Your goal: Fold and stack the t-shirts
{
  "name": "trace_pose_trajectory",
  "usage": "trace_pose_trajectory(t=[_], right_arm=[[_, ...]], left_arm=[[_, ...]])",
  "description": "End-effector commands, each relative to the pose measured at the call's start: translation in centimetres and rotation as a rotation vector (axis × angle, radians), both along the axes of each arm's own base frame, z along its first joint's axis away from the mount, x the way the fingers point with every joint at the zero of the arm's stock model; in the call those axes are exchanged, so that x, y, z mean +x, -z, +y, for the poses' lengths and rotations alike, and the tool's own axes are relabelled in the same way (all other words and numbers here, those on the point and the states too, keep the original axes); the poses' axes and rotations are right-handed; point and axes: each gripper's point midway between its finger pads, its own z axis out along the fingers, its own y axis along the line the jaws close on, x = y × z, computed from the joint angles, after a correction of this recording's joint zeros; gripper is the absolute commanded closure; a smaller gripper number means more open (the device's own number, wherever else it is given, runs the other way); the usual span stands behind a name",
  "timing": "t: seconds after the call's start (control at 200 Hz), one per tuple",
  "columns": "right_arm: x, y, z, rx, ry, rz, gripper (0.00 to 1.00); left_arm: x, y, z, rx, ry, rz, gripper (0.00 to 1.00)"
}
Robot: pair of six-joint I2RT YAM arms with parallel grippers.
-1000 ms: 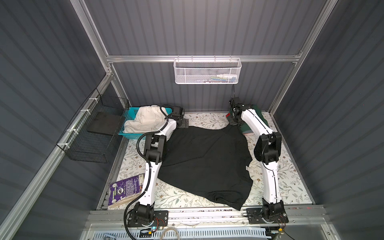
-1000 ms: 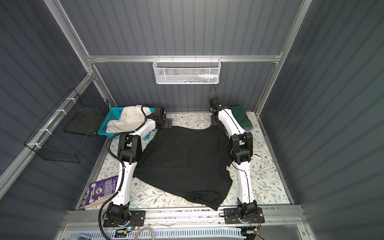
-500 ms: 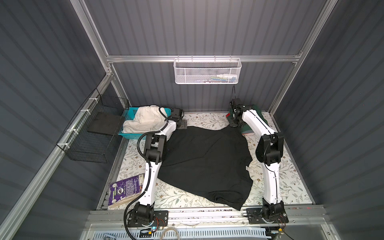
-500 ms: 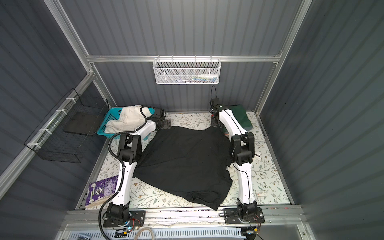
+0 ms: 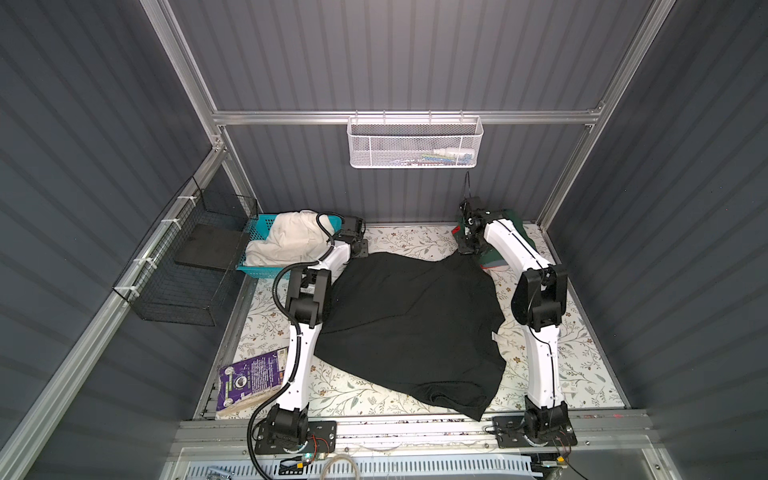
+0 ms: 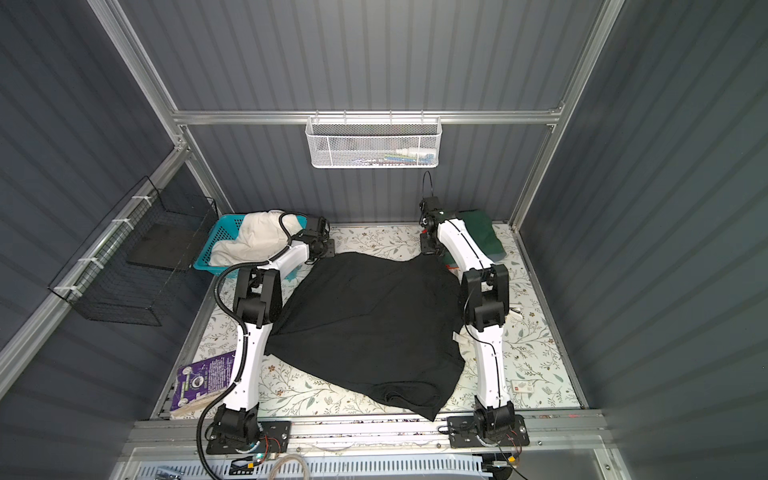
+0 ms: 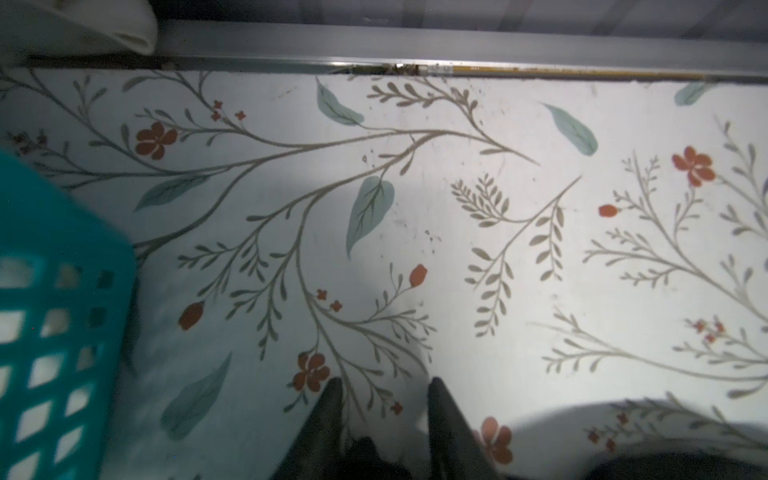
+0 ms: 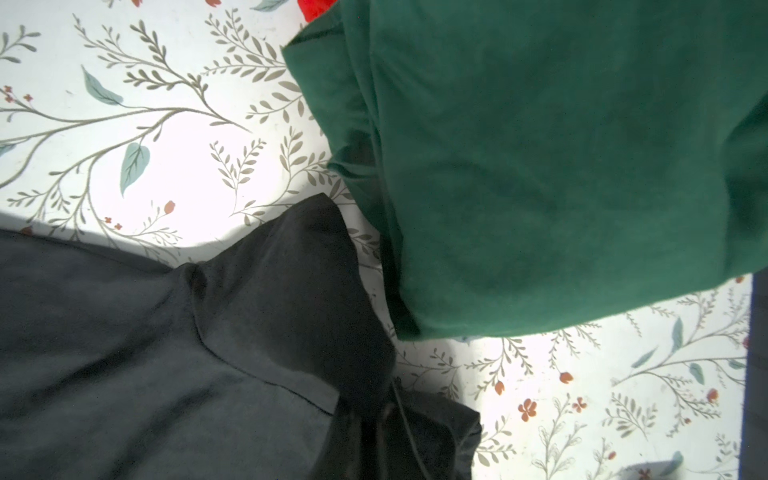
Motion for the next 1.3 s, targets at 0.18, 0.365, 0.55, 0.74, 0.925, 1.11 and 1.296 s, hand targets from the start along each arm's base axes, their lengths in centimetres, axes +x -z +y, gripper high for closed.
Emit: trace_pose_trajectory(t=[0.18,0.365,0.55,0.74,0.925,1.11,1.296], right_arm=[[0.5,-2.5,0.2,0.039,0.004,-0.054,1.00],[1.0,-4.0,0.2,0.039,0.002,-0.089,1.00],[1.1,-6.6,-0.7,0.006,0.025,-0.157,1.00],[1.2,-8.7,-1.6,-0.043,0.040,-0.209,1.00],[1.7,-9.5,-3.2,-0.140,0.064,-0.225,1.00],[2.1,-9.2,-3.5,-0.166,0.065,-0.209,1.00],[1.7,-8.2,-1.4,-0.085,0.013,-0.199,1.00]], left_arm=[[0.1,-1.6,0.9,0.054,0.007,0.014,1.00],[1.3,-5.3,2.5,0.162,-0.020,-0.070,1.00],[1.8,-7.4,3.6,0.225,-0.050,-0.107,1.00],[1.8,-7.7,4.5,0.267,-0.078,-0.117,1.00],[2.1,-7.1,5.1,0.302,-0.099,-0.126,1.00],[2.7,-7.0,6.0,0.342,-0.153,-0.148,1.00],[3.4,-8.9,6.3,0.343,-0.192,-0.220,1.00]])
